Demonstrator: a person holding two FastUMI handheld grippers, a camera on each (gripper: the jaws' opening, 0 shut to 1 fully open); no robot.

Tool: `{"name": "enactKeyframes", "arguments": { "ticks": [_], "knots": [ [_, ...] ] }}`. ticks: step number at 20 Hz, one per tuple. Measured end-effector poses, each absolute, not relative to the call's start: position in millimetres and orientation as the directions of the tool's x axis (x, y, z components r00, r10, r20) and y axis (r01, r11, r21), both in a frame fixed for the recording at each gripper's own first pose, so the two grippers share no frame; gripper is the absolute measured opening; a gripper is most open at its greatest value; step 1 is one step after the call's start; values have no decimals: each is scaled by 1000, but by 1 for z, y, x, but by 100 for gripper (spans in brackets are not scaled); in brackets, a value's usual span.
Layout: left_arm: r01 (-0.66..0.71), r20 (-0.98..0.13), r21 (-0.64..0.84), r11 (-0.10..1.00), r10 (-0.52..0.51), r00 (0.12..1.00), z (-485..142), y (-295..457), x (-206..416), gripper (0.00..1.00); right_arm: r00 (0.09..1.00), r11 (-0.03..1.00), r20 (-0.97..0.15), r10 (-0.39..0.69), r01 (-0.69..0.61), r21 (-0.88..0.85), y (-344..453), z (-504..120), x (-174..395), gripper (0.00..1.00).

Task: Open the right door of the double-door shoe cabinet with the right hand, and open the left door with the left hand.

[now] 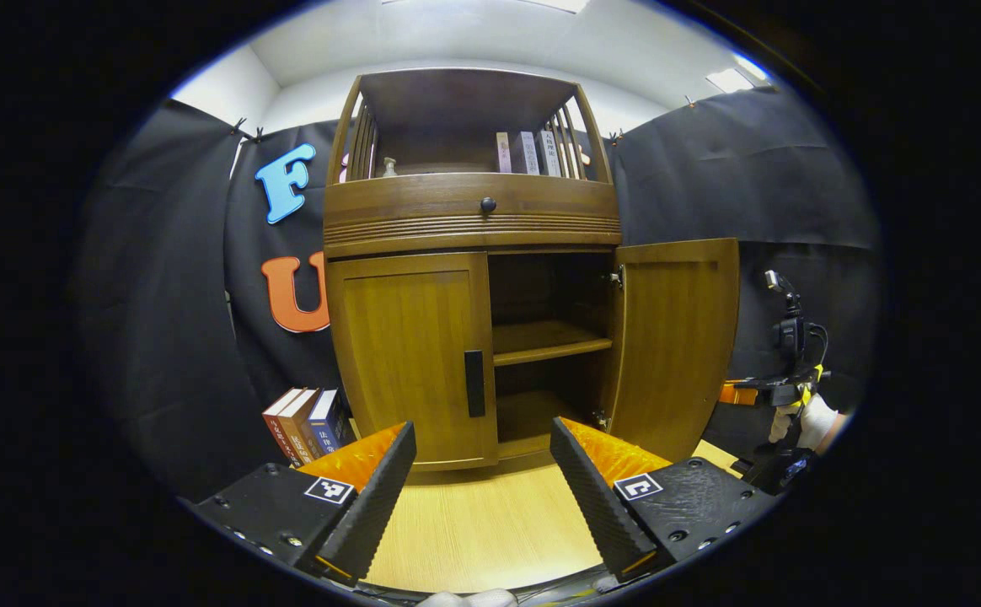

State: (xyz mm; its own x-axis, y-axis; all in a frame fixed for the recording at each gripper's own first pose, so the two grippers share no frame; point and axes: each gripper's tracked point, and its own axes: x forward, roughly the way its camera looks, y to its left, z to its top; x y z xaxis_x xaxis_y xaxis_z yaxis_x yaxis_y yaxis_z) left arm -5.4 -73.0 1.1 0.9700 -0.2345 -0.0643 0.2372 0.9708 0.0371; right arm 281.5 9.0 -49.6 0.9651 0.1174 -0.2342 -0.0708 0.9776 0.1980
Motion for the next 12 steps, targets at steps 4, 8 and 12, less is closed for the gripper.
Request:
{"name": "enactKeyframes", "arguments": {
  "ticks": [4, 8, 12],
  "knots": [
    [230, -66, 39, 972, -227, 972, 3, -75, -5, 96, 964, 975, -223, 148, -105, 194, -2, -49, 284, 5],
    [222, -65, 39, 974, -220, 973, 4, -78, -4, 96, 958, 975, -210, 193, -162, 154, -12, -49, 288, 5],
    [213, -70, 45, 976, -210, 975, 3, -79, -2, 96, 945, 962, -205, 255, -226, 152, -26, -50, 293, 5]
  ]
}}
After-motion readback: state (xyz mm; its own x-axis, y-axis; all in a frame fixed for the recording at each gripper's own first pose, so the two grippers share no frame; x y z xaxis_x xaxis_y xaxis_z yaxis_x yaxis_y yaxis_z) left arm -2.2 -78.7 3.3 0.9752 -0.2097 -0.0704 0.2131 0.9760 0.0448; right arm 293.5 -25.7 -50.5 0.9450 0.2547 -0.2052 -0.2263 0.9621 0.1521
